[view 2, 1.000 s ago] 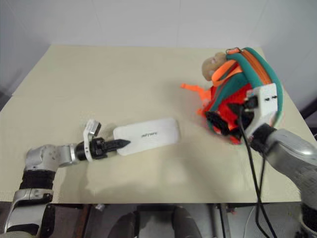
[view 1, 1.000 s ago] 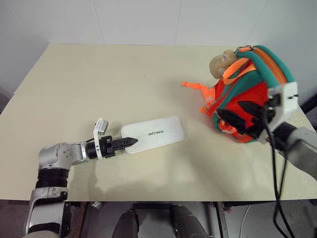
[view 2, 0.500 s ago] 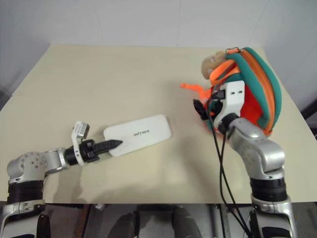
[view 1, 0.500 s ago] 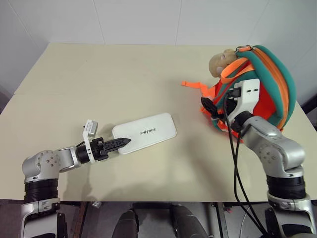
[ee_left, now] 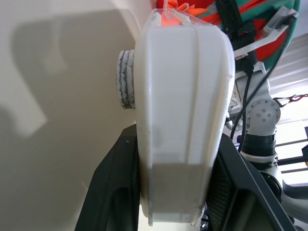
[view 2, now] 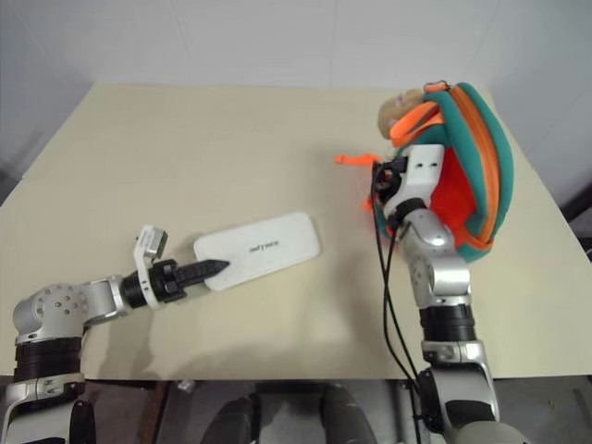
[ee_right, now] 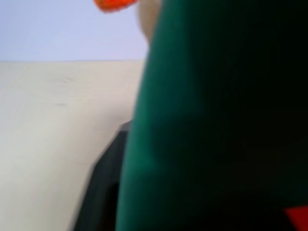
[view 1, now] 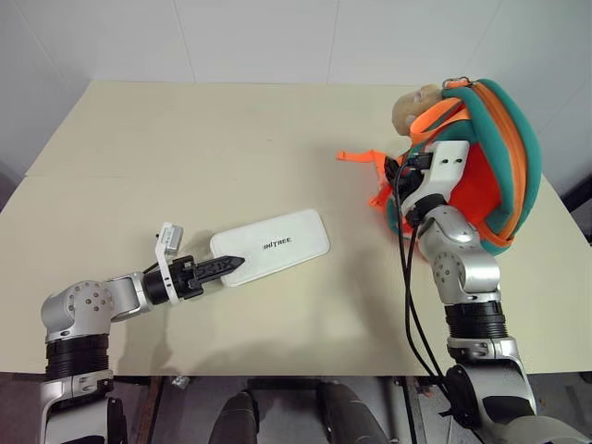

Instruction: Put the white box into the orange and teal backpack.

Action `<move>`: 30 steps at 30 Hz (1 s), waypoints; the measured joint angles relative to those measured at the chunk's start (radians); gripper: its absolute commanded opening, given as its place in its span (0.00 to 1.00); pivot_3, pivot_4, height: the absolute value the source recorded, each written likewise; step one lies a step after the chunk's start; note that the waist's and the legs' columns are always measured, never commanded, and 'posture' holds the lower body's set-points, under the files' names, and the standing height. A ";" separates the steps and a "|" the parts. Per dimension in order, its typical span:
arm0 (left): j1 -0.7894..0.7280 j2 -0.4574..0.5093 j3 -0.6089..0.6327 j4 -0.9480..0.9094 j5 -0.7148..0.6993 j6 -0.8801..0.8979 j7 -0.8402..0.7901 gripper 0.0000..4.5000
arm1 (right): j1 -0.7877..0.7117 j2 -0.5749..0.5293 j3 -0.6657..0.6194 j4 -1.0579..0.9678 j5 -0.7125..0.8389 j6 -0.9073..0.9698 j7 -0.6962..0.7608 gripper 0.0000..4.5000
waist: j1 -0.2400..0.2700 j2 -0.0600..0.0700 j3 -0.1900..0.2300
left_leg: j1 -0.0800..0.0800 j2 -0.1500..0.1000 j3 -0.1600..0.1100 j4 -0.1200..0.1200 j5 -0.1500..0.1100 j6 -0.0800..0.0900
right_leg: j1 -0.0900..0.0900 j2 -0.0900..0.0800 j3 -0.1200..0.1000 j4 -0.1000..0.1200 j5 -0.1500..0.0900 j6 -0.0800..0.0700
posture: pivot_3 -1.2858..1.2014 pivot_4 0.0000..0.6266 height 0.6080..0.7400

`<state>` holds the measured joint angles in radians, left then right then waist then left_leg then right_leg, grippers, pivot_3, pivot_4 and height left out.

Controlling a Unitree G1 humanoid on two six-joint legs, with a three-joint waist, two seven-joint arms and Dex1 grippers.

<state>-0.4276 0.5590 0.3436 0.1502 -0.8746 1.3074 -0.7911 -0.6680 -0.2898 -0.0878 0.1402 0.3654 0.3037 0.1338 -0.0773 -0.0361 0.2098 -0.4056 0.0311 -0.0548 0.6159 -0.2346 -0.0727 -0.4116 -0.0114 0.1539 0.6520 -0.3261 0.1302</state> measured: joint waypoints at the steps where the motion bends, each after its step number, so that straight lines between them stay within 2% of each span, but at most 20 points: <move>1: 0.000 0.003 0.002 0.000 -0.001 0.000 0.001 0.30 | 0.000 0.001 -0.001 -0.008 0.014 0.004 0.032 0.11 | -0.003 0.000 0.000 | 0.000 0.000 0.000 0.000 0.000 0.000 | 0.000 0.000 0.000 0.000 0.000 0.000 | 0.52 0.24 1.00; 2: 0.000 0.008 0.005 0.000 -0.001 0.000 0.001 0.30 | 0.001 0.001 -0.001 -0.022 0.034 0.009 0.068 0.03 | -0.006 0.000 0.000 | 0.000 0.000 0.000 0.000 0.000 0.000 | 0.000 0.000 0.000 0.001 0.000 0.000 | 0.52 0.24 1.00; 3: 0.000 0.011 0.008 0.000 -0.001 0.000 0.002 0.30 | 0.001 0.001 -0.002 -0.036 0.050 0.015 0.096 0.00 | -0.007 0.000 0.000 | 0.000 0.000 -0.001 0.000 0.000 0.000 | 0.000 0.000 0.000 0.001 0.000 0.000 | 0.52 0.24 1.00; 14: 0.029 0.084 0.071 0.012 -0.006 -0.028 0.000 0.30 | -0.086 -0.057 -0.004 -0.207 0.338 0.331 0.389 0.00 | -0.034 0.000 0.000 | 0.001 0.001 -0.001 -0.001 0.000 0.000 | 0.000 0.000 0.000 0.001 0.000 0.000 | 0.52 0.24 1.00; 19: 0.094 0.123 0.125 0.007 -0.024 -0.046 -0.008 0.30 | -0.133 -0.169 0.003 -0.351 0.671 0.639 0.605 0.00 | -0.035 0.001 0.000 | 0.000 0.003 -0.003 -0.004 0.000 -0.001 | -0.001 0.001 -0.003 0.001 -0.002 -0.004 | 0.52 0.24 1.00; 24: 0.159 0.128 0.174 -0.006 -0.037 -0.064 -0.010 0.30 | -0.124 -0.322 0.014 -0.402 0.883 0.864 0.760 0.00 | -0.021 0.001 0.000 | 0.000 0.001 -0.004 -0.003 0.000 -0.001 | 0.000 -0.002 -0.005 -0.001 -0.003 -0.005 | 0.52 0.24 1.00; 26: 0.170 0.126 0.187 -0.013 -0.043 -0.068 -0.008 0.30 | -0.117 -0.356 0.017 -0.407 0.936 0.918 0.800 0.00 | -0.019 0.000 0.000 | 0.000 0.001 -0.004 -0.002 -0.001 -0.001 | 0.000 -0.001 -0.005 -0.001 -0.003 -0.005 | 0.52 0.24 1.00; 28: 0.206 0.119 0.217 -0.038 -0.064 -0.081 -0.004 0.30 | -0.086 -0.460 0.040 -0.407 0.956 0.985 0.893 0.00 | -0.013 0.000 0.000 | 0.000 0.001 -0.004 -0.002 -0.001 -0.001 | 0.000 -0.001 -0.005 -0.003 -0.003 -0.004 | 0.52 0.24 1.00; 30: 0.245 0.108 0.247 -0.069 -0.075 -0.102 -0.006 0.30 | -0.066 -0.565 0.087 -0.379 0.909 0.990 1.013 0.00 | -0.009 0.000 0.000 | -0.001 0.001 -0.002 -0.003 -0.001 0.000 | 0.000 -0.001 -0.004 -0.005 -0.003 -0.004 | 0.52 0.24 1.00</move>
<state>-0.1824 0.6665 0.5911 0.0817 -0.9496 1.2051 -0.7973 -0.7338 -0.8543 -0.0013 -0.2386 1.2747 1.2933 1.1472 -0.0867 -0.0356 0.2102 -0.4061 0.0326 -0.0573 0.6134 -0.2358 -0.0729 -0.4117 -0.0125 0.1495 0.6470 -0.3286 0.1259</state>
